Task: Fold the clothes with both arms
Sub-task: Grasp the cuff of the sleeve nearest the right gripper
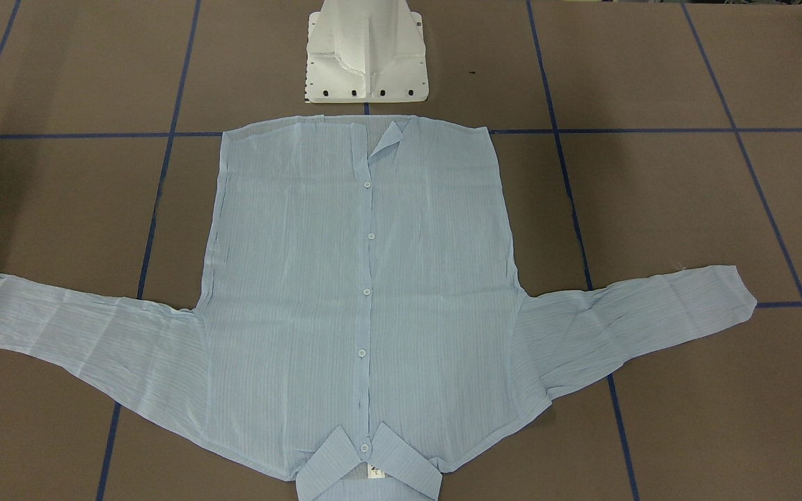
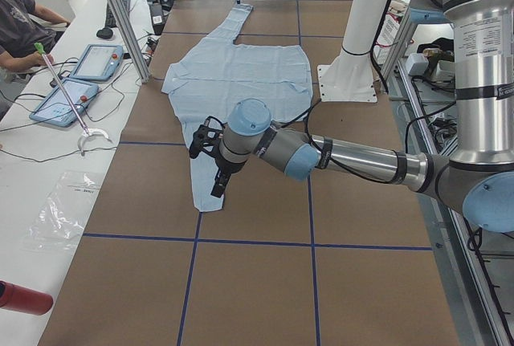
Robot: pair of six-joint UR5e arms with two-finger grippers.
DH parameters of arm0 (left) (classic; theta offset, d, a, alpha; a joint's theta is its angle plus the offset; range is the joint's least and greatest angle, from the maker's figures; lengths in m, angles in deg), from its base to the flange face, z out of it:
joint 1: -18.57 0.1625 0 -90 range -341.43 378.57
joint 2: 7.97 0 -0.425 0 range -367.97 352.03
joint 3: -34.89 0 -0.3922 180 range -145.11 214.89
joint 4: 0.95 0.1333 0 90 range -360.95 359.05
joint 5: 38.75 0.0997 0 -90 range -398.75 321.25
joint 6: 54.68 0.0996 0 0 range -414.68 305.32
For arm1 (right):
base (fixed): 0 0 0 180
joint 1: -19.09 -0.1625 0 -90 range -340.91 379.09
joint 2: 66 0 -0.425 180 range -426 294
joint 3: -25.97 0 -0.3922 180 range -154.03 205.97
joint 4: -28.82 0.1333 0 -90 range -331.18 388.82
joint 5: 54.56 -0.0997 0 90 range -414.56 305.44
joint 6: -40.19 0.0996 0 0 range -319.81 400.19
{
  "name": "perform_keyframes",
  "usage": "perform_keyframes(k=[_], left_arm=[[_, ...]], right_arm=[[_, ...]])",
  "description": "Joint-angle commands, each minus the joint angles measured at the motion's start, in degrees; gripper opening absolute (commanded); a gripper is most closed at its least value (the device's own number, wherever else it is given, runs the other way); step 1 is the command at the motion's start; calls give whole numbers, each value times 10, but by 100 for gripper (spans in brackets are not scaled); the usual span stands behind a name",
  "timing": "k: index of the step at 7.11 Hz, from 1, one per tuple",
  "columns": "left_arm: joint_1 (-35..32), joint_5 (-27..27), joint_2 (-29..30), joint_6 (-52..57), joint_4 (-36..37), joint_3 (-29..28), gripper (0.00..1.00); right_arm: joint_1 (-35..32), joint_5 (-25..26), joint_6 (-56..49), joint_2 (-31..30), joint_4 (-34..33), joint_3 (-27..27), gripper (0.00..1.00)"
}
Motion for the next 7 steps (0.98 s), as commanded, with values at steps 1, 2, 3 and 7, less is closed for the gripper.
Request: perform_keyframes(k=[1, 2, 3, 7], left_arm=[[-1, 0, -1, 0, 0, 0, 100], [0, 0, 0, 0, 0, 0, 100], [0, 0, 0, 0, 0, 0, 100], [0, 0, -1, 0, 0, 1, 100]], right_arm=[[6, 0, 49, 12, 1, 11, 90], [6, -2, 58, 13, 1, 18, 90], [6, -2, 62, 14, 1, 20, 89], [6, -2, 79, 14, 0, 24, 24]])
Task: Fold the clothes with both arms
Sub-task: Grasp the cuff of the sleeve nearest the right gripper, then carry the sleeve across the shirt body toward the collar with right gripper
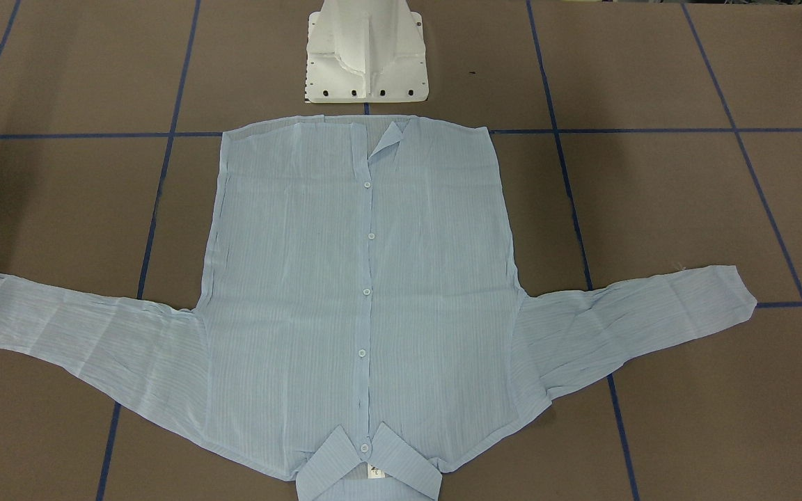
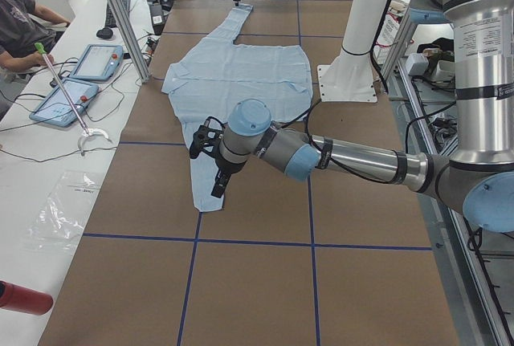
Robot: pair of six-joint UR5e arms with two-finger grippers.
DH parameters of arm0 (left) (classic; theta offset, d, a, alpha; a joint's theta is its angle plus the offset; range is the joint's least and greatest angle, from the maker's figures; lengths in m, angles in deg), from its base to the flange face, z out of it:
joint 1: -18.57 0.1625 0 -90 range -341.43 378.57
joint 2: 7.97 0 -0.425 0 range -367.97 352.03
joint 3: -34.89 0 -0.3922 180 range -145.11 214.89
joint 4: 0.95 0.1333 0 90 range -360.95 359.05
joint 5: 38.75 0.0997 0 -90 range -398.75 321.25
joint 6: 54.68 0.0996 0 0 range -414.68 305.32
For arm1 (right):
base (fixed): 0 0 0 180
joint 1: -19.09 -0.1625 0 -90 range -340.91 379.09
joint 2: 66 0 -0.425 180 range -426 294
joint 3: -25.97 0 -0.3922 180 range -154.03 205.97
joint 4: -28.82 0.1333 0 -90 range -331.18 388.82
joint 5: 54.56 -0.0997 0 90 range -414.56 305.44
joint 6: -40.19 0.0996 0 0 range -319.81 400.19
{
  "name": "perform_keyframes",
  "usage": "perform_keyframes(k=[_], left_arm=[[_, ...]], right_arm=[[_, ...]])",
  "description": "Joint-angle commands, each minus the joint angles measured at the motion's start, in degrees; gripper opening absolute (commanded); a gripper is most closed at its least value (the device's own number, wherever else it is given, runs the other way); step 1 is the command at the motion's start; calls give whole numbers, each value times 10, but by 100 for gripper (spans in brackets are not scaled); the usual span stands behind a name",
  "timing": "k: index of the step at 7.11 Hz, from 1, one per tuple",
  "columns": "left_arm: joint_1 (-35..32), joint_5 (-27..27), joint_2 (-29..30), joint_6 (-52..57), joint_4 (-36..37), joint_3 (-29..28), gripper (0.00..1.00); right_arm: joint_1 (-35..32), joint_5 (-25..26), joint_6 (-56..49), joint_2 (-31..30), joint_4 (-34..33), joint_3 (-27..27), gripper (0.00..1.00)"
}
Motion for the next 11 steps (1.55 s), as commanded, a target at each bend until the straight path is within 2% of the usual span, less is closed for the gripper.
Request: perform_keyframes(k=[1, 3, 4, 5, 6, 7, 9, 10, 11], left_arm=[[-1, 0, 0, 0, 0, 0, 100], [0, 1, 0, 0, 0, 1, 100], [-1, 0, 0, 0, 0, 3, 100], [0, 0, 0, -1, 1, 10, 100], [0, 0, 0, -2, 0, 12, 100], [0, 0, 1, -3, 0, 14, 100], [0, 0, 1, -4, 0, 14, 100], [0, 0, 1, -4, 0, 14, 100], [0, 0, 1, -4, 0, 14, 100]], right_arm=[[0, -1, 5, 0, 0, 2, 2], [0, -11, 15, 2, -1, 0, 0], [-2, -55, 49, 11, 0, -16, 0], [-2, -67, 88, 16, -4, -74, 0], [19, -68, 179, 34, 2, -114, 0], [86, -59, 307, 66, 3, -156, 0], [170, 5, 487, 186, 2, -155, 0], [211, 88, 581, 259, 0, -127, 0], [251, 143, 626, 348, 2, -54, 0]])
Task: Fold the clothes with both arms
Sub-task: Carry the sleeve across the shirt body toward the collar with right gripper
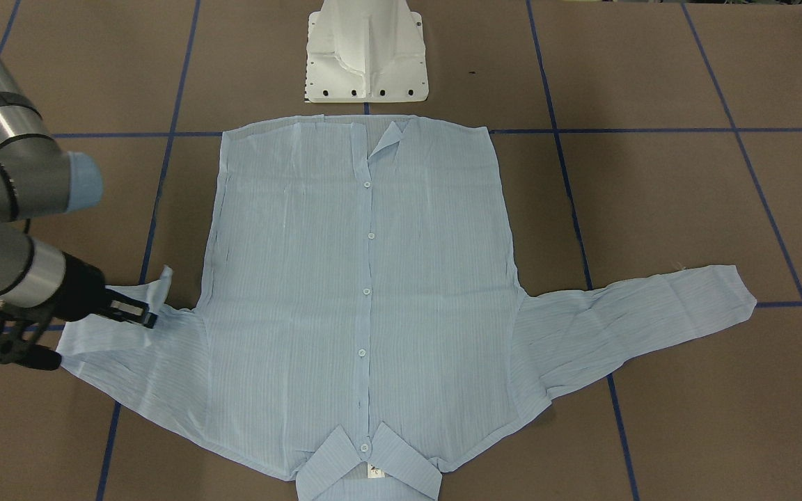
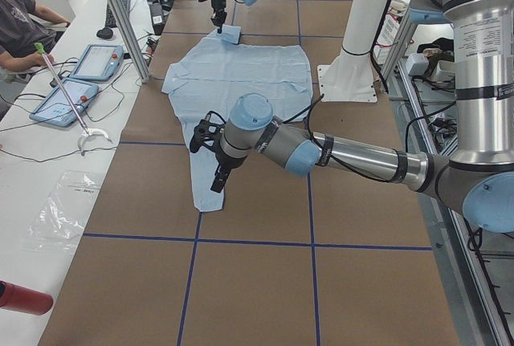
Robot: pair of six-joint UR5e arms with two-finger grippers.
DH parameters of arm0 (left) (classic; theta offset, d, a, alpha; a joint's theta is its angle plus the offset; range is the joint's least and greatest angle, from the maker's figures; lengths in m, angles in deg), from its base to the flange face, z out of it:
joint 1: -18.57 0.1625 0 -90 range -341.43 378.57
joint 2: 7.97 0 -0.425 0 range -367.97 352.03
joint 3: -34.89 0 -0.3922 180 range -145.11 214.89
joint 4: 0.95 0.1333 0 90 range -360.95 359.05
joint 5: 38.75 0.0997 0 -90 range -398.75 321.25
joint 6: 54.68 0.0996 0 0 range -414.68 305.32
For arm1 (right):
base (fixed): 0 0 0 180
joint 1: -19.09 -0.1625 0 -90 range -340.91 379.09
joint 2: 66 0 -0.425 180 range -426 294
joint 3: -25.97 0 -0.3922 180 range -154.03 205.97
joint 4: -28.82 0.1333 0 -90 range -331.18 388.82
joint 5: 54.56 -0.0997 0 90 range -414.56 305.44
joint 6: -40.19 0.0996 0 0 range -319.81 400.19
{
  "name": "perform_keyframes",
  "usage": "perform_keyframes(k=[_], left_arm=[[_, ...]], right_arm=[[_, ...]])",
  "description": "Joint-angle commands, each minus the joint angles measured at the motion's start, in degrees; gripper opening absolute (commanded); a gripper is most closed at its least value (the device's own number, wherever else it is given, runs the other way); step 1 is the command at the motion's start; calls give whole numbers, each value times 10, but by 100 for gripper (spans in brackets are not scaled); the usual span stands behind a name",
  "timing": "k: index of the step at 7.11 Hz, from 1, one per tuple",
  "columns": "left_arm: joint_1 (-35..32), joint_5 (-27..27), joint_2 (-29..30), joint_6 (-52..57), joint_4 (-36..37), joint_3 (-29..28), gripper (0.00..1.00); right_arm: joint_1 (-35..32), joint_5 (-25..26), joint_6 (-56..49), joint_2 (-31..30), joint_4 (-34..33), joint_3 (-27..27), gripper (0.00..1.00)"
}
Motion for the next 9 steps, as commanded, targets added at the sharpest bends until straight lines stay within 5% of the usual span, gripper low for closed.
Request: perform_keyframes(k=[1, 4, 6, 7, 8, 9], left_arm=[[0, -1, 0, -1, -1, 1, 100], [0, -15, 0, -2, 1, 1, 100], [14, -62, 4, -2, 0, -10, 100], [55, -62, 40, -34, 0, -31, 100], [100, -62, 88, -110, 1, -59, 100], [145, -53, 116, -153, -5, -68, 100]], right_arm=[[77, 113, 116, 173, 4, 126, 0], [130, 201, 197, 238, 54, 186, 0], [153, 249, 224, 253, 53, 193, 99], [165, 267, 239, 260, 52, 189, 100], [163, 256, 242, 237, 5, 125, 100], [158, 243, 241, 177, -106, -10, 100]])
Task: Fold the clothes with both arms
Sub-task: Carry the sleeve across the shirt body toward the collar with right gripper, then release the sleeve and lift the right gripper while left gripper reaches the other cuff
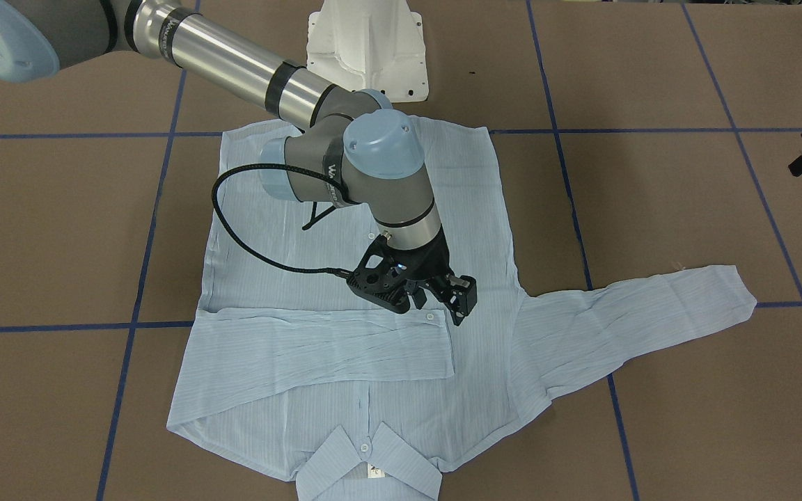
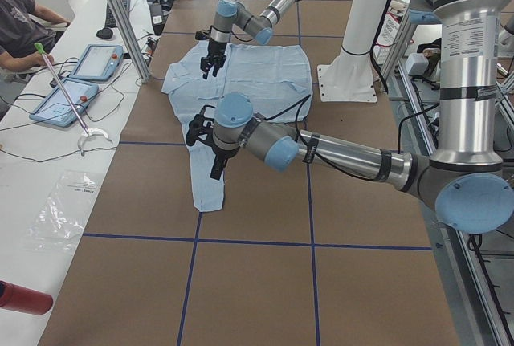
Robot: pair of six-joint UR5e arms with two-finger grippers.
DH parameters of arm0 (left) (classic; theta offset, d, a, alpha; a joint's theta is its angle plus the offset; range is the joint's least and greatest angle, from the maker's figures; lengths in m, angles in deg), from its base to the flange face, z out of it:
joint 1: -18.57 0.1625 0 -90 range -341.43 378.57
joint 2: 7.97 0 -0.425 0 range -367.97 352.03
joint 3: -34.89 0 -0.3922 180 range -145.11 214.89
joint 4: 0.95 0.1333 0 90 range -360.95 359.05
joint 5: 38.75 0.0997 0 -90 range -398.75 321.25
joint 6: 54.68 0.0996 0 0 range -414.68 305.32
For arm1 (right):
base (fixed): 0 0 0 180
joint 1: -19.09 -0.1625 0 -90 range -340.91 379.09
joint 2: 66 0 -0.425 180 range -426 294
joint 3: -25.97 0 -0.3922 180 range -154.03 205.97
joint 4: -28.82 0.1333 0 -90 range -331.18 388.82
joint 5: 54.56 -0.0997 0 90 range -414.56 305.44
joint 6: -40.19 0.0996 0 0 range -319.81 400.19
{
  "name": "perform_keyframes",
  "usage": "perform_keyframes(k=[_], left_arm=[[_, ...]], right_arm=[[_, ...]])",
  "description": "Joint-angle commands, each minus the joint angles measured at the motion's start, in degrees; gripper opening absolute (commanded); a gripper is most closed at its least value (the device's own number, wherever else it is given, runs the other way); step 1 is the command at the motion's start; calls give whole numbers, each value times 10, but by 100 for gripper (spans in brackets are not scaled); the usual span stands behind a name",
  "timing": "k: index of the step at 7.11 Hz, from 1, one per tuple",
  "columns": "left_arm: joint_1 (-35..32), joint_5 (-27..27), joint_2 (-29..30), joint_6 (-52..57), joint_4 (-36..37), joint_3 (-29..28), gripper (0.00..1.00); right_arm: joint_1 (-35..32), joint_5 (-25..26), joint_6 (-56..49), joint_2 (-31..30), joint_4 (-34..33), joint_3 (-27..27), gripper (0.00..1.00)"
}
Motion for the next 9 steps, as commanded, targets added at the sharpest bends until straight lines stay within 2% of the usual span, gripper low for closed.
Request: perform_keyframes(k=[1, 2, 3, 4, 5, 7, 9], left_arm=[[110, 12, 69, -119, -18, -39, 100], [139, 43, 102, -176, -35, -81, 100], [140, 50, 92, -173, -49, -94, 98], [140, 65, 55, -141, -71, -104, 98], [137, 119, 54, -132, -111, -149, 98], [105, 129, 54, -129, -141, -210, 94], [104, 129, 65, -129, -178, -262, 90]], right_arm=[[-28, -40, -1, -141, -140, -256, 100], [-57, -66, -15, -241, -137, -357, 100], [-81, -77, -82, -288, -137, -390, 100], [-101, -81, -115, -308, -136, -390, 100], [-112, -83, -128, -315, -136, -390, 100], [-116, -83, -128, -324, -136, -406, 100], [-115, -84, -129, -327, -135, -407, 100]])
